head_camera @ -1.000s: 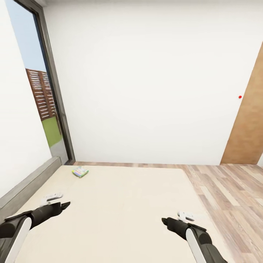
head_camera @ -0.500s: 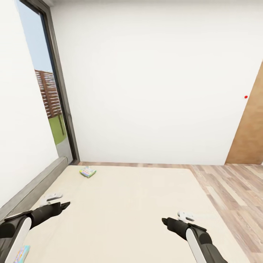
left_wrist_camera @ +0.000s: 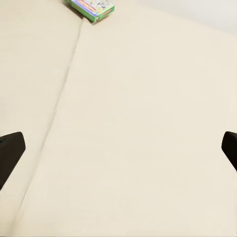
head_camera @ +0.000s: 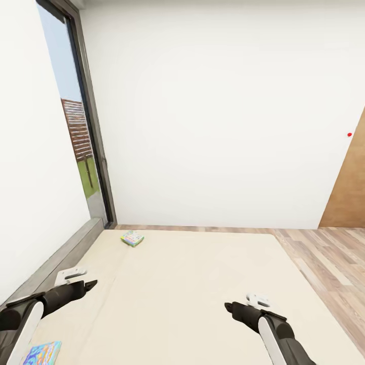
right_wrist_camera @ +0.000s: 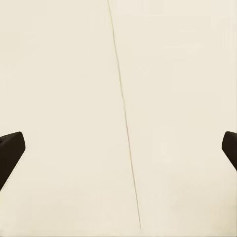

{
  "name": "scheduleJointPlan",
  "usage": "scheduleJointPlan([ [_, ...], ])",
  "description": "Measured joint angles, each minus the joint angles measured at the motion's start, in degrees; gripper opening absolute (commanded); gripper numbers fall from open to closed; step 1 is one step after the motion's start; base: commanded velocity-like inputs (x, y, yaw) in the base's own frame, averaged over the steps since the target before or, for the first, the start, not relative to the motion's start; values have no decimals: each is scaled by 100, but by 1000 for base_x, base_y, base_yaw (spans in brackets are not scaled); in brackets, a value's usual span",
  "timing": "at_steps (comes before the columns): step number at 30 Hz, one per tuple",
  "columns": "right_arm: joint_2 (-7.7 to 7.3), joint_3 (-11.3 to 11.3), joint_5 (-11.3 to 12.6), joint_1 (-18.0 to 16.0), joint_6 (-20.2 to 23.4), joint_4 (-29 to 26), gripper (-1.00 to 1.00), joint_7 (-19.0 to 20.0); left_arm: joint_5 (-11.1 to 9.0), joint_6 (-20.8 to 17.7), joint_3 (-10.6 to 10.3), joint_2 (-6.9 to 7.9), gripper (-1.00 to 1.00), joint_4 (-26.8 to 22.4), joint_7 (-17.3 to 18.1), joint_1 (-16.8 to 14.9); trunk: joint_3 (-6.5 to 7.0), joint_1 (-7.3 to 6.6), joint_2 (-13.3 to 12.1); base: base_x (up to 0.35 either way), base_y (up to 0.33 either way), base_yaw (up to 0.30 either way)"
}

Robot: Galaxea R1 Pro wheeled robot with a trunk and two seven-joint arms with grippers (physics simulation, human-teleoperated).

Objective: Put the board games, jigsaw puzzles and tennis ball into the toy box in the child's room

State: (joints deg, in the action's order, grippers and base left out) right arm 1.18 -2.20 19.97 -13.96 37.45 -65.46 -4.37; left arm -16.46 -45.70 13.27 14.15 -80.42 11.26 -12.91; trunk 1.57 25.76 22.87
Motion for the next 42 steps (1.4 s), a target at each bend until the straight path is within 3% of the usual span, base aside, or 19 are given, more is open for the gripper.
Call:
scheduleJointPlan([
  [42,1,-1,17,0,1,-3,100,0,10,9,-8,0,100,1,1,-1,0,0,0,0,265,0],
])
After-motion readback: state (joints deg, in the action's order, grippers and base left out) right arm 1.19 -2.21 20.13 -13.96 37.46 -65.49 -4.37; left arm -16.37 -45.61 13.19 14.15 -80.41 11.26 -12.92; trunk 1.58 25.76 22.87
